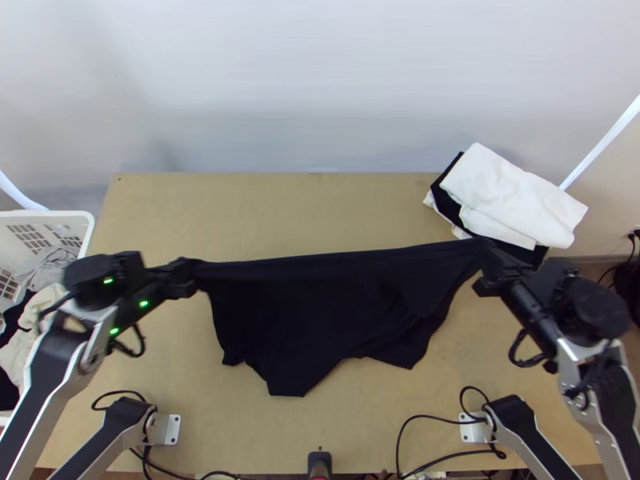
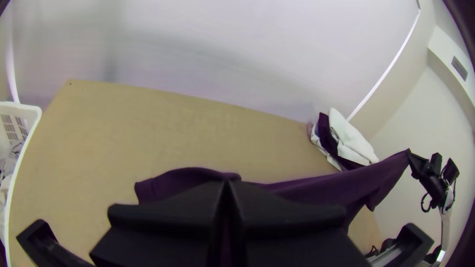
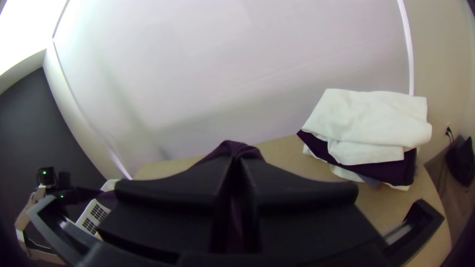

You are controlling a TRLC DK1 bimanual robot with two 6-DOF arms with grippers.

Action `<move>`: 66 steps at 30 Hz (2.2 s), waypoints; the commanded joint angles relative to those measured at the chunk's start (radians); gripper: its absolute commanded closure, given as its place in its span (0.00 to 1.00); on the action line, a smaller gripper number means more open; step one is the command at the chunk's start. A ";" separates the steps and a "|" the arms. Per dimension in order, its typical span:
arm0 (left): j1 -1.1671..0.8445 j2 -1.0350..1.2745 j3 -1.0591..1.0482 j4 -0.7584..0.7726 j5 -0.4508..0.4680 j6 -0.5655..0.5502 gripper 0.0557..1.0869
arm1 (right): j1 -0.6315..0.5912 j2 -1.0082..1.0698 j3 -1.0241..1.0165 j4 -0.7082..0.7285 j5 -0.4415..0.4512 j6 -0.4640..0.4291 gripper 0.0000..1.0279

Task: Fold the t-shirt

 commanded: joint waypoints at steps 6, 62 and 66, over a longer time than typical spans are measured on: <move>-0.009 0.393 -0.025 0.321 -0.004 -0.016 0.96 | -0.022 0.110 -0.088 0.200 0.023 0.030 0.97; -0.150 0.807 0.351 -0.271 -0.174 -0.019 0.54 | -0.042 0.405 -0.106 0.294 0.021 0.116 0.97; -0.147 0.841 0.360 -0.258 -0.174 -0.019 0.54 | -0.042 0.406 -0.106 0.298 0.021 0.117 0.97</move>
